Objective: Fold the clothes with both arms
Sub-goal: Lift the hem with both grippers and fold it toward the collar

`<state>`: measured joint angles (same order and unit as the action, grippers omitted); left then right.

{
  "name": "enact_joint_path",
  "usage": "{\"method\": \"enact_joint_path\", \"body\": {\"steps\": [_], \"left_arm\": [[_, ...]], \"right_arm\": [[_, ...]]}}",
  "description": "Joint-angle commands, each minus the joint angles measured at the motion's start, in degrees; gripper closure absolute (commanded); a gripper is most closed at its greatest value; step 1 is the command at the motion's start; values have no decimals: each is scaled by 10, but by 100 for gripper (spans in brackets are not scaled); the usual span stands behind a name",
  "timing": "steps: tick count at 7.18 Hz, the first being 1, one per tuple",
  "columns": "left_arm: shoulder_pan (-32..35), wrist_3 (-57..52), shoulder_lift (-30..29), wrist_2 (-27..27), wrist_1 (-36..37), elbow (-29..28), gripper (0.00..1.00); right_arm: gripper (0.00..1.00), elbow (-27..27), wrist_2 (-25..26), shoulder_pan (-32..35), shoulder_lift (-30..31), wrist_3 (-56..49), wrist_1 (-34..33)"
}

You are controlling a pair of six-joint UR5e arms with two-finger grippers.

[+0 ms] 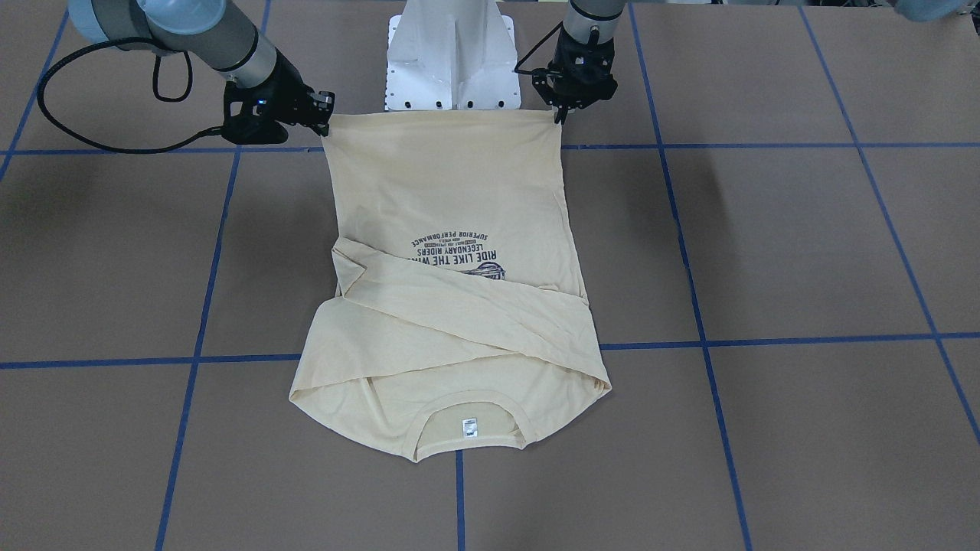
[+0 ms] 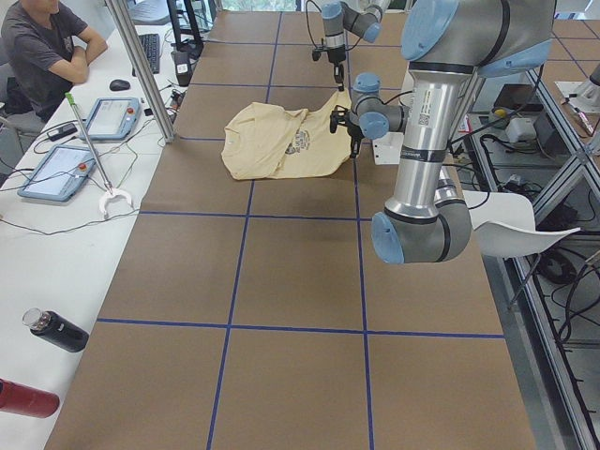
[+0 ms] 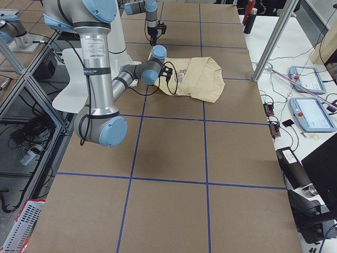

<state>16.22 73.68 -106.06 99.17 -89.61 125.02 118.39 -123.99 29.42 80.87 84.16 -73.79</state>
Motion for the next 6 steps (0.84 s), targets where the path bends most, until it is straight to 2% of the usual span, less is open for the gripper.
{"method": "enact_joint_path", "body": {"steps": [1,3,5,6], "left_arm": [[89,-55,-19,50,1,-6,100],[172,-116,-54,80,10,-40,100],[195,-134,-92,83,6,-111,100],[207,-135,-108,81,8,-123,100]], "right_arm": [[100,-53,2,54,-54,-1,1],[100,-63,1,97,-86,-2,0],[100,-78,4,143,-110,-1,0],[100,-94,4,161,-128,-1,0]]}}
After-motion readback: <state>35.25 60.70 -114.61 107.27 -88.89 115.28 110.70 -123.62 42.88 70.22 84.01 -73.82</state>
